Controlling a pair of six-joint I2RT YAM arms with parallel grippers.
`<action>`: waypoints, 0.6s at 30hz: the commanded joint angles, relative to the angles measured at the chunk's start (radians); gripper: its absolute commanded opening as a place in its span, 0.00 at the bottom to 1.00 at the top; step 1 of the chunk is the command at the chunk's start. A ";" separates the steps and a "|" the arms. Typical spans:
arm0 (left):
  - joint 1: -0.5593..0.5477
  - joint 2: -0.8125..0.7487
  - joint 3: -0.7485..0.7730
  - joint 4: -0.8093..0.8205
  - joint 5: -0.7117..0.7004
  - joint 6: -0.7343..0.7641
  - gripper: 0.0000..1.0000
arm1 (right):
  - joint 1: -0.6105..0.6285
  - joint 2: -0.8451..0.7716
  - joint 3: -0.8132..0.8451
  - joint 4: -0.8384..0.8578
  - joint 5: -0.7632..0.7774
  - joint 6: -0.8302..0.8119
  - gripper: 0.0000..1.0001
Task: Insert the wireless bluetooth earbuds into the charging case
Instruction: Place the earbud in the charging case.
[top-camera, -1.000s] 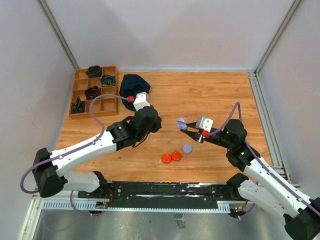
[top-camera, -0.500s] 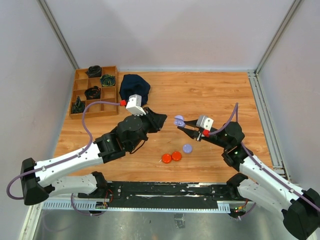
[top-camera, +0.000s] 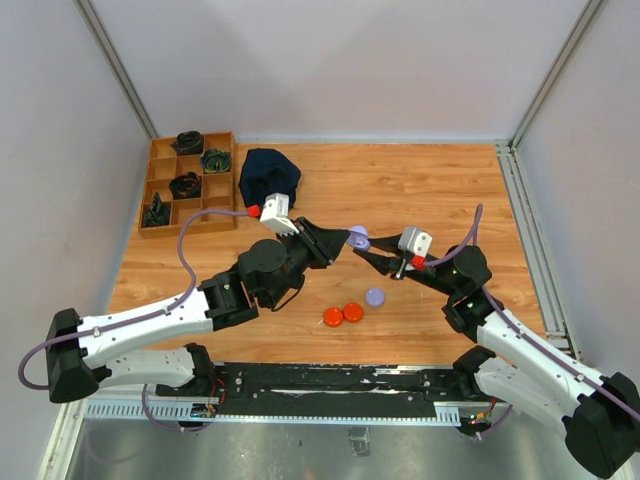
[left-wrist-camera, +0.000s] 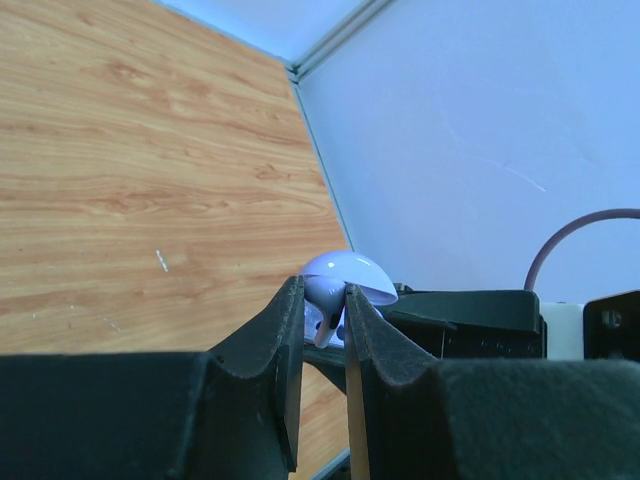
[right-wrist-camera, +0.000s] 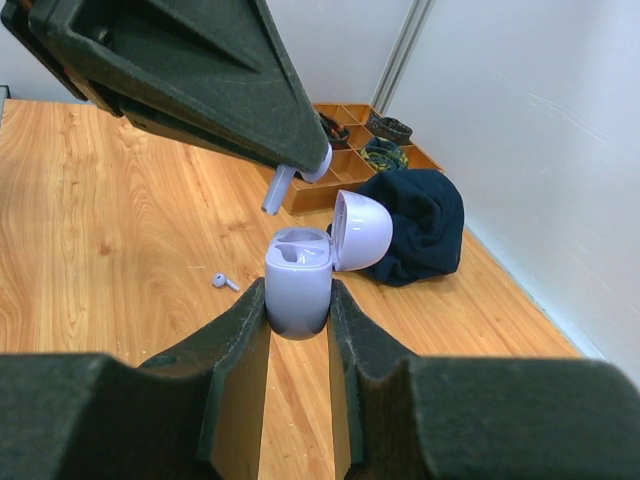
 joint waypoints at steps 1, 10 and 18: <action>-0.022 0.027 0.013 0.072 -0.040 -0.005 0.06 | 0.008 -0.013 -0.020 0.069 0.016 0.031 0.07; -0.047 0.057 0.008 0.106 -0.099 -0.020 0.06 | 0.009 -0.016 -0.031 0.096 0.025 0.049 0.06; -0.053 0.065 0.002 0.126 -0.126 -0.027 0.05 | 0.008 -0.021 -0.034 0.097 0.026 0.051 0.06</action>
